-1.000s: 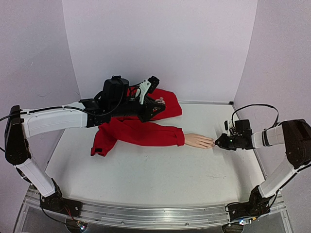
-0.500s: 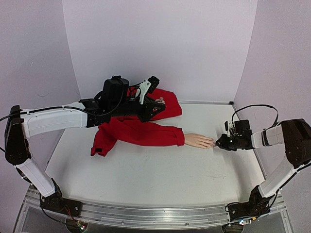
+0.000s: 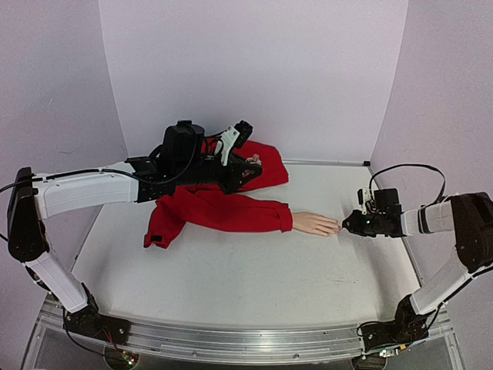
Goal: Paint the nails
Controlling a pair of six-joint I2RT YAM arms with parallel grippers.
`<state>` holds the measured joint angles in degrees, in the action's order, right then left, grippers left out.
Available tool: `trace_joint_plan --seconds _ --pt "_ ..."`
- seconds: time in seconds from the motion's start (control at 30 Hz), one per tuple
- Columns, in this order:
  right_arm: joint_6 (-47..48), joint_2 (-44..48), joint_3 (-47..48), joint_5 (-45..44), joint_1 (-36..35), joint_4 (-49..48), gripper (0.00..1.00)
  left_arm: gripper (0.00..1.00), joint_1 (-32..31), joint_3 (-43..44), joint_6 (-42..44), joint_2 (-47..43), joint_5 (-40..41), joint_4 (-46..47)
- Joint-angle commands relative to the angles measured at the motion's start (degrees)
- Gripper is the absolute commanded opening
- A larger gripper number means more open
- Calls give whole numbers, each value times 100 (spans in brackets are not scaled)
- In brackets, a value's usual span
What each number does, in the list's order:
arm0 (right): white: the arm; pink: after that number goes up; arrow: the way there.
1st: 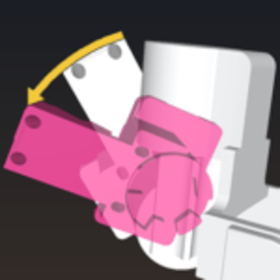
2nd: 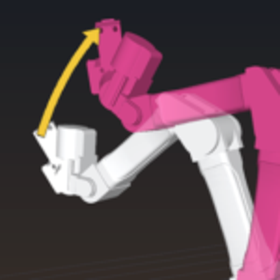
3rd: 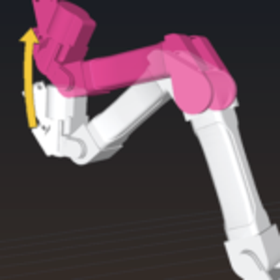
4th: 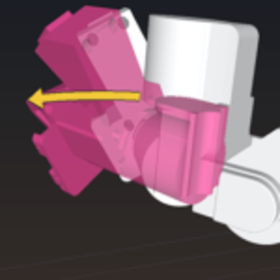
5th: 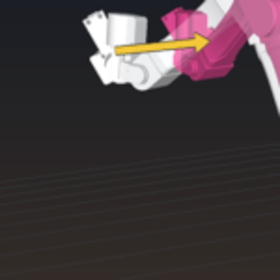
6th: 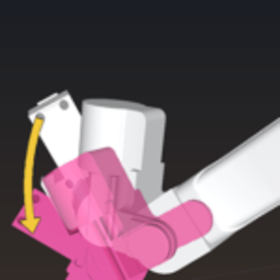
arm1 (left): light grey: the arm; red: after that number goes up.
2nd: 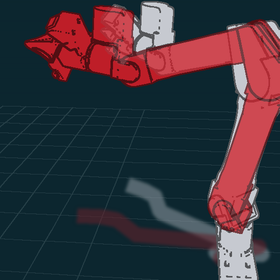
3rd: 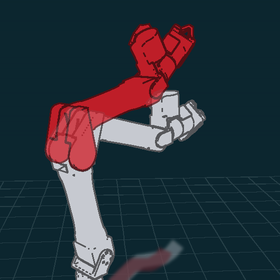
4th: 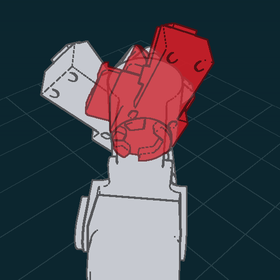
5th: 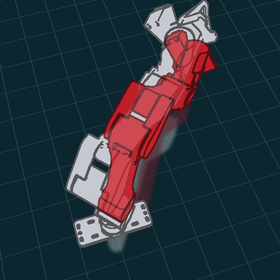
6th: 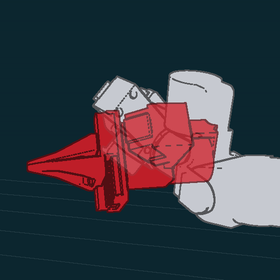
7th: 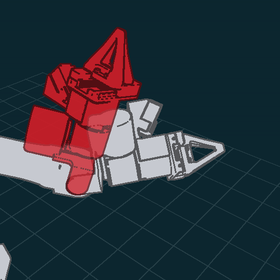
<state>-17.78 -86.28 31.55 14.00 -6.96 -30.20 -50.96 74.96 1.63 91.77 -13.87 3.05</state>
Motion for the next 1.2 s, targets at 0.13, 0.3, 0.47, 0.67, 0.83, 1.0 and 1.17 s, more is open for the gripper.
trace_joint_plan --seconds 0.13,0.3,0.47,0.67,0.83,1.0,1.17 --pt "56 -29 50 323 -55 -192 0 0 -20 167 50 -254 -72 302" --pt "29 -107 62 290 -67 -233 0 0 -19 146 49 -271 -55 302" --pt "29 -190 115 329 -77 -199 0 0 -19 151 54 -256 -62 305" --pt "29 -236 139 266 -77 -145 0 0 -19 151 51 -263 -62 307" --pt "29 -248 189 116 -85 26 0 0 -19 142 50 -273 -52 307" --pt "-5 -299 203 46 -86 114 0 0 -19 142 39 -263 -62 304" --pt "-32 -357 245 -21 -86 156 0 0 -19 151 48 -264 -55 302"
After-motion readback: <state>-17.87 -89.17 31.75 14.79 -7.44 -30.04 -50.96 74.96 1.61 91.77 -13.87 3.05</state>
